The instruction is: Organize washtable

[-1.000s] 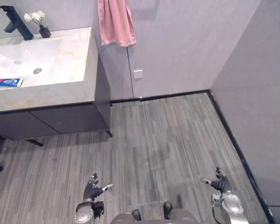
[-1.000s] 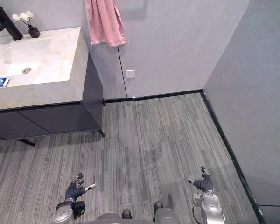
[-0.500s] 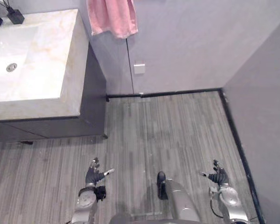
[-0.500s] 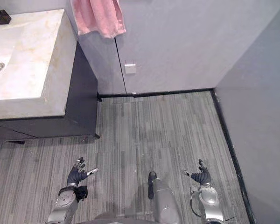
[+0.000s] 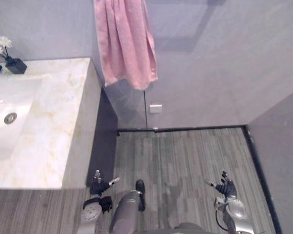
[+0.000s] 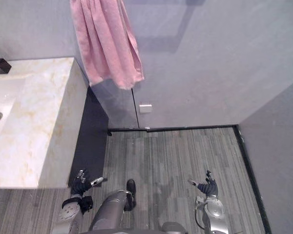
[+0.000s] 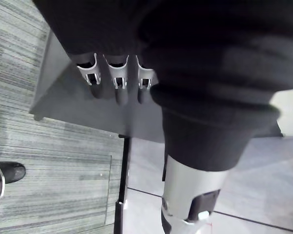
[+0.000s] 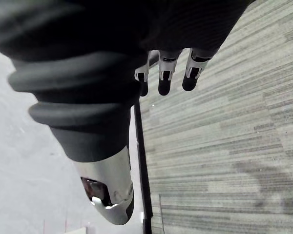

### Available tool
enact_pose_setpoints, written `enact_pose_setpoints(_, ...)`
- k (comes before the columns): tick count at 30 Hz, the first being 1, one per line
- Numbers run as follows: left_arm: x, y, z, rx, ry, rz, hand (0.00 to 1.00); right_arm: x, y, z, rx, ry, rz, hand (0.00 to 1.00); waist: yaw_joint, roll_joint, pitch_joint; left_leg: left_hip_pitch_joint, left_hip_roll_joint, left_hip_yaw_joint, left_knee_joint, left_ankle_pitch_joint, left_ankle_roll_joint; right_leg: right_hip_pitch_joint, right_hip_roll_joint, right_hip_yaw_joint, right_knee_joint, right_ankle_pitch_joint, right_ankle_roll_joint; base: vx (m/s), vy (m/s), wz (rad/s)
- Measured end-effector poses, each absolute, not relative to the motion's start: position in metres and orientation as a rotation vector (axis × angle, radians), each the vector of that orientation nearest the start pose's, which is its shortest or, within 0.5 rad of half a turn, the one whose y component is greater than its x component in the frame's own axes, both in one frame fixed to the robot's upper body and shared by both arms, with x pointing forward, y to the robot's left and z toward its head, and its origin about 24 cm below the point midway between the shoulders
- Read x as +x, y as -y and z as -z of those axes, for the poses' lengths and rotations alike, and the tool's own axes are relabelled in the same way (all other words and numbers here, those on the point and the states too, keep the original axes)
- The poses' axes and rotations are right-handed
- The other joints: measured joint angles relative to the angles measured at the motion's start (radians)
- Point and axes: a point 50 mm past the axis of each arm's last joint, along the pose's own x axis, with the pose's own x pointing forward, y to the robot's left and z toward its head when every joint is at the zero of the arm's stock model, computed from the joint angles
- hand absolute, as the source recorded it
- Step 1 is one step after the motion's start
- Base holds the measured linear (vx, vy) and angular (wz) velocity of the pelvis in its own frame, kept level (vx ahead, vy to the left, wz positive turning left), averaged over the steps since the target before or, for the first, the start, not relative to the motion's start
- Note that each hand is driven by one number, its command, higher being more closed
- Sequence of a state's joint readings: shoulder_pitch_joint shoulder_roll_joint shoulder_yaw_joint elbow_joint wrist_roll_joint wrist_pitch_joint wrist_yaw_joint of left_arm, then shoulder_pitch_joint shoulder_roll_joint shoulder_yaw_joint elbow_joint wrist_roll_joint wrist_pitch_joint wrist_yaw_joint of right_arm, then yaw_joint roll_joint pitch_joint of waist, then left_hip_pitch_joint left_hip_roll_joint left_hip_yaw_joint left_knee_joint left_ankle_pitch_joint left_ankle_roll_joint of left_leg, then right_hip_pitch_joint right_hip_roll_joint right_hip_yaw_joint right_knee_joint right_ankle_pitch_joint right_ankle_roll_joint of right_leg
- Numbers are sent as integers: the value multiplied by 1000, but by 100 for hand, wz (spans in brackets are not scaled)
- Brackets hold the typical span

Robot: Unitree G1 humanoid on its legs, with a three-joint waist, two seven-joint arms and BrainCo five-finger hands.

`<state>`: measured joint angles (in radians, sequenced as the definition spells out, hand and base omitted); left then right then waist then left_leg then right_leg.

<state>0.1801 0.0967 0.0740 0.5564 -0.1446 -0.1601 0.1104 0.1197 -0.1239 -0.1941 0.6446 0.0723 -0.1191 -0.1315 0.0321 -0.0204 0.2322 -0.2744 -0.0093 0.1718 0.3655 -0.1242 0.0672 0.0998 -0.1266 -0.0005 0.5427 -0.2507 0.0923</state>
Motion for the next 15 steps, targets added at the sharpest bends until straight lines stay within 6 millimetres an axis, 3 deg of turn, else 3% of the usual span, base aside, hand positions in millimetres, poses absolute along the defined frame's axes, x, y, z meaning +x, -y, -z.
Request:
enact_pose_setpoints(1, 157, -208, 97, -21, -569, -293, 0, 159, 239, 100, -52, -621, 402, 0, -3, 0, 0, 34, -9, -1, -8, -14, 3, -35, -11, 8, 106, 23, 42, 487, 213, -5)
enact_pose_setpoints(2, 151, -204, 101, -21, -592, -286, 0, 160, 236, 100, -51, -622, 389, 0, -17, 2, 0, 95, -17, -3, -22, -35, 9, -100, -19, 10, 272, 2, 43, 481, 177, 9)
enact_pose_setpoints(4, 152, -202, 100, -22, -589, -279, 0, 161, 230, 101, -48, -627, 369, 0, -20, -2, -5, 184, -19, -3, -66, -53, 12, -199, -21, -13, 364, -40, -5, 436, 120, 11)
enact_pose_setpoints(6, 161, -202, 96, -22, -559, -292, 0, 162, 224, 102, -39, -626, 354, 0, -26, 0, -6, 259, -7, -24, -100, -55, 11, -291, 12, -52, 219, -72, -20, 420, 2, 32)
enact_pose_setpoints(8, 162, -203, 95, -27, -553, -305, 0, 162, 223, 102, -36, -627, 354, 0, -32, 2, -9, 295, 4, -36, -108, -63, -5, -311, 47, -41, 15, -52, -20, 343, -61, 45)
enact_pose_setpoints(9, 158, -206, 96, -24, -559, -318, 0, 159, 221, 104, -31, -636, 357, 0, -31, -17, -20, 318, -3, -39, -107, -85, -39, -310, 65, -9, -161, 74, -46, 394, -100, 49)
enact_pose_setpoints(10, 157, -208, 97, -24, -563, -326, 0, 157, 220, 105, -28, -642, 358, 0, -31, -29, -23, 324, -12, -44, -105, -96, -55, -312, 59, 2, -176, 174, -53, 385, -131, 61)
enact_pose_setpoints(13, 155, -200, 99, -62, -574, -335, 0, 150, 221, 108, -26, -660, 364, 0, -18, 12, -54, 335, 38, -83, -84, -120, -87, -274, 78, -55, -178, 131, -79, 310, -163, 43)
enact_pose_setpoints(15, 158, -194, 99, -81, -566, -328, 0, 147, 217, 109, -15, -665, 364, 0, -19, 16, -52, 283, 69, -81, 63, -128, -99, -223, 87, -99, -207, 104, -96, 241, -200, 57)
